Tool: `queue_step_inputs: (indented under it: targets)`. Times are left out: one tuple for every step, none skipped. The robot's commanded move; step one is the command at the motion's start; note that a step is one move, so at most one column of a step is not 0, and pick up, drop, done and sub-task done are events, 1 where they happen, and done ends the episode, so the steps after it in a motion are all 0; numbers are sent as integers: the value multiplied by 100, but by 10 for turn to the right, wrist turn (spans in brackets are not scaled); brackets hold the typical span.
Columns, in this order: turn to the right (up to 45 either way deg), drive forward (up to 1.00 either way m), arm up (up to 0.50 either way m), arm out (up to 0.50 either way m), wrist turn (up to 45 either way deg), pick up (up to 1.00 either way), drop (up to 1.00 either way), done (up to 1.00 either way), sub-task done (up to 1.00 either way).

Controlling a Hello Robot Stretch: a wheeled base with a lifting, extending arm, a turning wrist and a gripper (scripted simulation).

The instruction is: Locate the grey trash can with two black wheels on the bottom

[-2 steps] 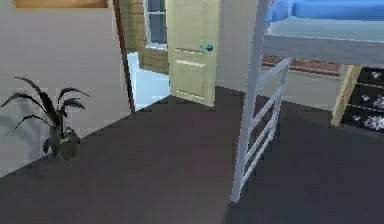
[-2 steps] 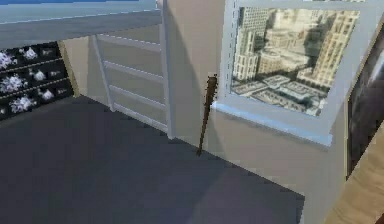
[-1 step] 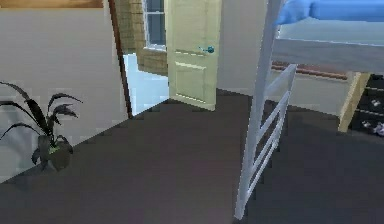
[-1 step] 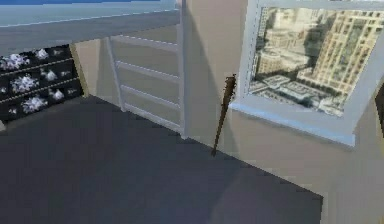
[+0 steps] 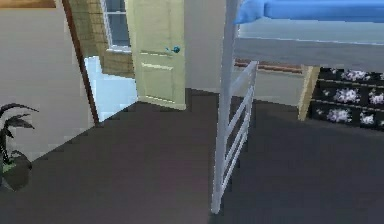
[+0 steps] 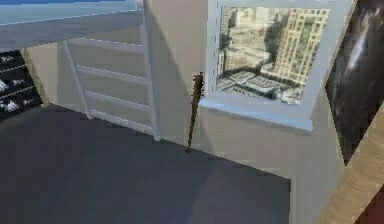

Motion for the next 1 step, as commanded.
queue_step_inputs:
  targets:
    - [0, 50, 0, 0, 0, 0, 0, 0, 0]
